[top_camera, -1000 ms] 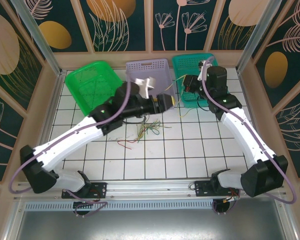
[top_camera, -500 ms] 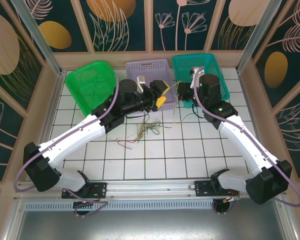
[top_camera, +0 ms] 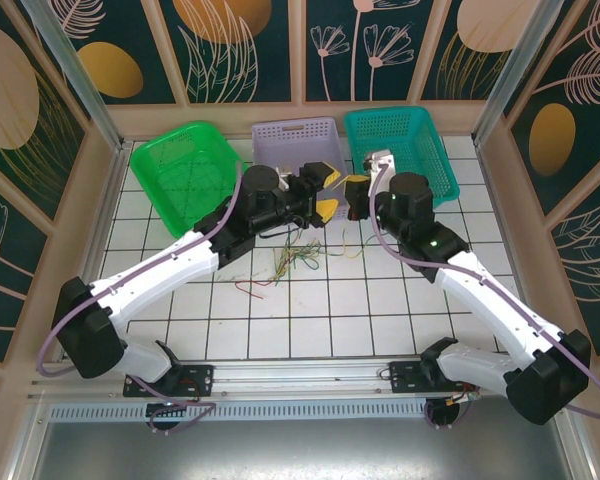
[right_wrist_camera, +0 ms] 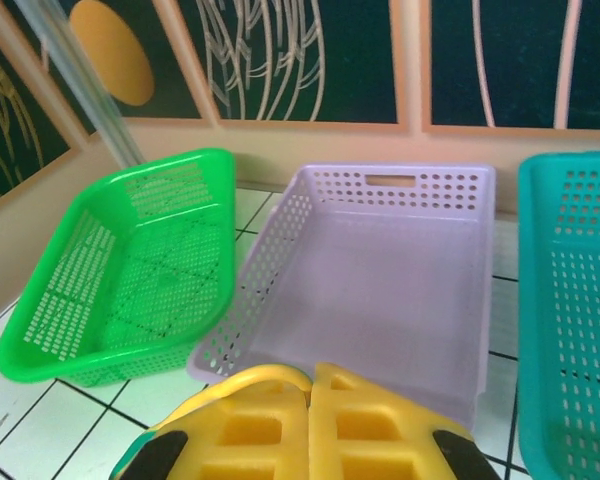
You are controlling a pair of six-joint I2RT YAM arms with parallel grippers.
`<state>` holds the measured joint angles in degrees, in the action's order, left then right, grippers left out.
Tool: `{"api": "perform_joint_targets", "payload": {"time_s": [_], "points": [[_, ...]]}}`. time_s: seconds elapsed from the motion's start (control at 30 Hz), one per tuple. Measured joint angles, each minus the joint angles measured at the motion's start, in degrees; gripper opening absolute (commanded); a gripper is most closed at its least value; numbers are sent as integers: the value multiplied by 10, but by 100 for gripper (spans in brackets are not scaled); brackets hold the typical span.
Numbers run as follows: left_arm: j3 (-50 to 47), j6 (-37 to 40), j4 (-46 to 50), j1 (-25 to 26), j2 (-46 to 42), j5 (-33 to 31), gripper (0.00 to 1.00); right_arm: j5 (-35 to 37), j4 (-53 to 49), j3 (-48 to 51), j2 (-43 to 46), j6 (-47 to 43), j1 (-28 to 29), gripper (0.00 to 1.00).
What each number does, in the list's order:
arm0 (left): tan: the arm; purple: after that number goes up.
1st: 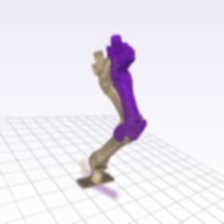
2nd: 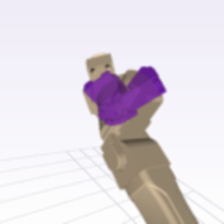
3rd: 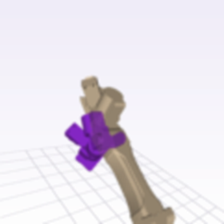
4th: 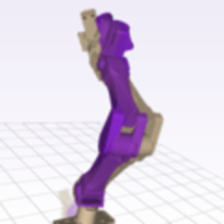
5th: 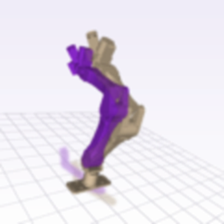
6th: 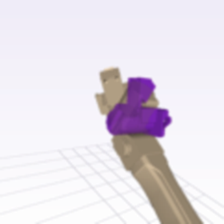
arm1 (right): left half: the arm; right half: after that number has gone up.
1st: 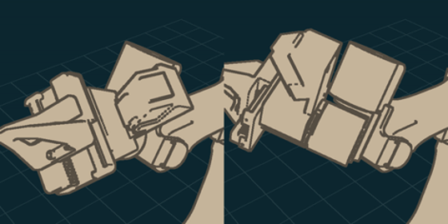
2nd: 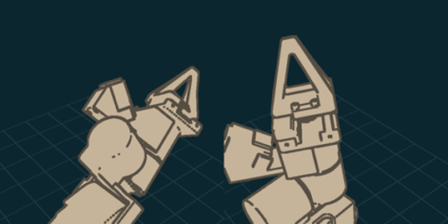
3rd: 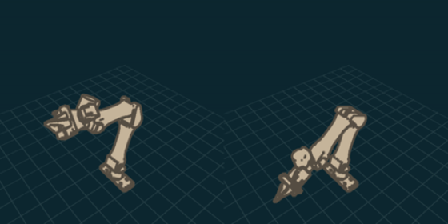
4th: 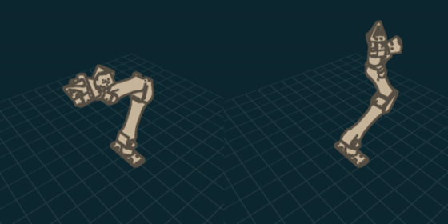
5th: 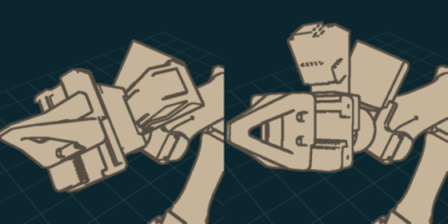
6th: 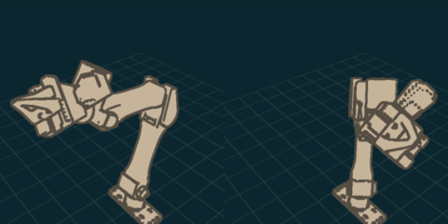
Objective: Untangle the cables
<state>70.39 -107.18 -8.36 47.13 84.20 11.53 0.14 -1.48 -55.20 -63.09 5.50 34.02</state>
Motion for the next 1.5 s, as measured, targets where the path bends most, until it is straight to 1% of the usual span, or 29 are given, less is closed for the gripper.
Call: {"api": "perform_joint_targets", "payload": {"time_s": [0.07, 0.13, 0.3, 0.33, 0.4, 0.47, 0.5, 0.53, 0.83, 0.87, 0.9, 0.93, 0.97, 1.0, 1.03, 1.07, 1.13, 1.23, 1.33, 1.5], "points": [[0, -1, -2, -3, 14, 2, 66, 3, 2, 6, 3, -7, 9, 0], [0, -3, -2, -7, 22, 2, 63, 5, 3, 10, 7, -12, 15, 0], [-3, -1, 0, -28, 24, -3, 48, 16, 4, 17, 16, -25, 32, 0], [-3, 4, 1, -33, 24, -4, 43, 17, 4, 18, 17, -27, 36, 0], [-3, 11, 3, -40, 24, -5, 30, 19, 4, 21, 18, -32, 44, 0], [-3, 22, 8, -46, 24, -5, 12, 22, 4, 24, 19, -37, 52, 0], [-3, 24, 10, -47, 24, -5, 5, 24, 4, 24, 19, -37, 56, 0], [-3, 28, 11, -49, 24, -5, 0, 26, 3, 25, 19, -38, 59, 0], [15, 75, 25, -58, 27, 3, 0, 27, 3, 26, 19, -42, 62, 0], [19, 81, 28, -60, 27, 5, 0, 25, 4, 26, 19, -43, 62, 7], [21, 85, 30, -61, 27, 7, 0, 22, 4, 26, 19, -44, 62, 21], [23, 88, 31, -62, 27, 11, 0, 14, 4, 26, 20, -42, 60, 39], [24, 91, 31, -63, 27, 13, 0, 6, 1, 26, 21, -41, 56, 54], [25, 92, 31, -66, 27, 15, 0, -3, -2, 27, 23, -40, 52, 63], [27, 93, 30, -68, 27, 16, 0, -16, -3, 33, 29, -36, 45, 69], [29, 94, 30, -69, 27, 17, 0, -28, -2, 40, 37, -33, 38, 73], [31, 95, 30, -72, 27, 20, 0, -50, 0, 58, 54, -20, 24, 75], [33, 95, 30, -72, 27, 26, 0, -78, 5, 73, 59, -5, 17, 76], [33, 94, 26, -72, 30, 31, 0, -93, 37, 85, 48, 10, 17, 75], [37, 92, 24, -72, 38, 37, 0, -93, 106, 93, 8, 38, 17, 74]]}}
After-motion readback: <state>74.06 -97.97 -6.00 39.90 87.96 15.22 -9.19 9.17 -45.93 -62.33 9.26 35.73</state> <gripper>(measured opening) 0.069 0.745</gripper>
